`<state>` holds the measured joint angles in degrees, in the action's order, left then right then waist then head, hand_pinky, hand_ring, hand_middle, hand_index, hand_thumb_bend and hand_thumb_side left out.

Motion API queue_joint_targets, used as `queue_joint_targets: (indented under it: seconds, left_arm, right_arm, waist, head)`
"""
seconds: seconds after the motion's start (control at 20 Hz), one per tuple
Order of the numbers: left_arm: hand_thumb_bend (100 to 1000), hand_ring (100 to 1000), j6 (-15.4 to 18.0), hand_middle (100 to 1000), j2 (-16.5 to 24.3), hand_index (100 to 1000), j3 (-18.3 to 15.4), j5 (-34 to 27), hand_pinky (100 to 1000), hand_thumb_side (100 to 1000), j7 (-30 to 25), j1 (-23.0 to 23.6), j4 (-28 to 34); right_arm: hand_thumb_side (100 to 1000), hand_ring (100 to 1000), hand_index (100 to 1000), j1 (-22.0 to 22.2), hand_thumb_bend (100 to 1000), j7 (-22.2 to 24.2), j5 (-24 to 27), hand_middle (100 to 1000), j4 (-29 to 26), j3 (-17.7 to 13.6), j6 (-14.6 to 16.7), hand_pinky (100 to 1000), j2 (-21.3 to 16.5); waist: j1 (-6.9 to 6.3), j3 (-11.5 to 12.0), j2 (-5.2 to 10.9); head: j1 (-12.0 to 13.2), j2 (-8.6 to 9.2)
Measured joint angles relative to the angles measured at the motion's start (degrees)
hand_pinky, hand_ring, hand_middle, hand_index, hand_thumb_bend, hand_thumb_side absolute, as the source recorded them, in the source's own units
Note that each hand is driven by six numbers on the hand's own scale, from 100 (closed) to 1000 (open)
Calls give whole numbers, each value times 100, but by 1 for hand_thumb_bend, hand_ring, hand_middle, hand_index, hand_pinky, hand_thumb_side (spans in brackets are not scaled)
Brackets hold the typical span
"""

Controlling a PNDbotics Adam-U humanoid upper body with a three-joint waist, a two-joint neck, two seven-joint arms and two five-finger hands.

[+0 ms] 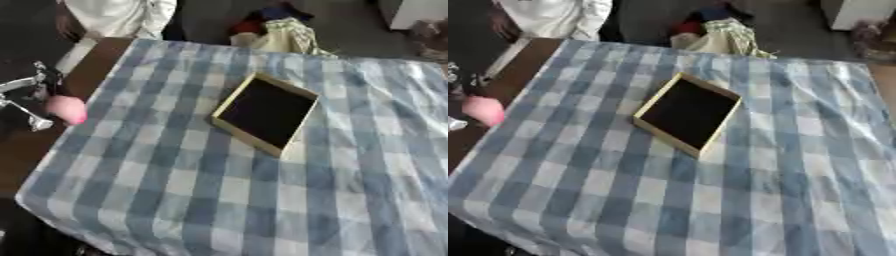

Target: Pick up objects on the table and place them in the box.

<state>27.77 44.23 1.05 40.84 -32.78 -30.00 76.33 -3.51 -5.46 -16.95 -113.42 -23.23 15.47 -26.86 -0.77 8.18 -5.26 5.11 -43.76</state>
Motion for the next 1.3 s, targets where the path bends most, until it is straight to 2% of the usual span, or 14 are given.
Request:
queue_joint_targets:
  seconds: [0.2,0.45,0.95,1.3]
  left_arm:
    - [306,602,59,569,-95,679,128,-120,401,100,-89,-332,93]
    - [243,593,77,564,-387,673,305,-273,391,100,-201,-781,145]
    - [108,569,-23,551,-1347,660,561,-560,375,100,-311,-1643,8]
    - [100,559,-28,544,-2026,654,704,-604,367,100,-316,-2034,-247]
  right_arm:
    - [900,593,732,0,100,2,0,677,0,2,0,784,0]
    - [900,593,732,0,100,13,2,677,0,19,-7,784,0]
    - [900,592,732,-1,100,40,47,677,0,33,9,784,0]
    - [901,592,732,-32,100,68,96,676,0,36,-4,784,39]
  waist:
    - [-1,-6,0]
    - [2,-24,3]
    - [23,-82,9]
    - [56,-139,-8]
  head:
    - [0,0]
    - [16,0]
    - [29,0]
    - [-26,0]
